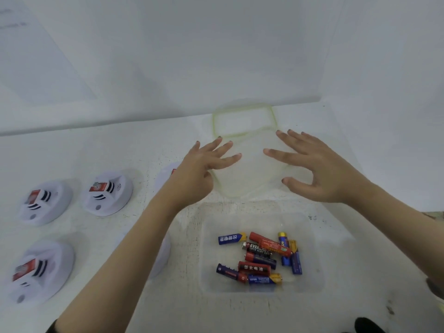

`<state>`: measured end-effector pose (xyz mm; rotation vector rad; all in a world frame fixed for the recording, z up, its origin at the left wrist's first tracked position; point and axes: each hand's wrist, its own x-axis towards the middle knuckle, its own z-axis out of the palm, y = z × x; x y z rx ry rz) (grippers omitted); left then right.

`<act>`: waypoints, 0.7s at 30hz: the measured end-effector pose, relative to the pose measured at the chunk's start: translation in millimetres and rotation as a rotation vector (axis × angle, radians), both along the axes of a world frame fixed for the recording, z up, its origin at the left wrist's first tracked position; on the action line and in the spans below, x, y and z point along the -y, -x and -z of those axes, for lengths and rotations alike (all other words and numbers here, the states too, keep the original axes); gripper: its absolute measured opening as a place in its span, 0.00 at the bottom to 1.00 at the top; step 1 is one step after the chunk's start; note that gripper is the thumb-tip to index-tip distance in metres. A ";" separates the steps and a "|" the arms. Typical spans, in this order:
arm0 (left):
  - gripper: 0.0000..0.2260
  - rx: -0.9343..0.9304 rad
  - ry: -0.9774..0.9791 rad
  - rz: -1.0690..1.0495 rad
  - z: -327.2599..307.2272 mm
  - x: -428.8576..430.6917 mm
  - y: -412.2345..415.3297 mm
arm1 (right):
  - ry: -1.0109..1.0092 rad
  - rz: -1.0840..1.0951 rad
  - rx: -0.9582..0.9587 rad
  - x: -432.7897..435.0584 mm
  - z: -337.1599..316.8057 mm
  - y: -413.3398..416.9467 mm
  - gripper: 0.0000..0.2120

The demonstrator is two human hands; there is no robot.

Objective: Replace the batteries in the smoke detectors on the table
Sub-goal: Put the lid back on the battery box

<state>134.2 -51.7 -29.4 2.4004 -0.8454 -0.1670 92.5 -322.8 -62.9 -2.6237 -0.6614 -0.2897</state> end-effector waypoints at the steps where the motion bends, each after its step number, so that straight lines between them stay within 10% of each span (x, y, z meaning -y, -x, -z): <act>1: 0.32 -0.042 0.048 -0.007 1.2 1.2 2.9 | 0.007 0.005 0.007 0.6 1.3 1.3 0.26; 11: 0.34 0.452 -0.025 0.000 40.1 20.1 3.4 | 0.112 0.131 0.415 -14.1 14.1 7.0 0.22; 21: 0.29 0.512 -0.041 0.048 39.1 18.2 -3.2 | 0.045 0.121 0.434 -15.1 11.0 6.3 0.19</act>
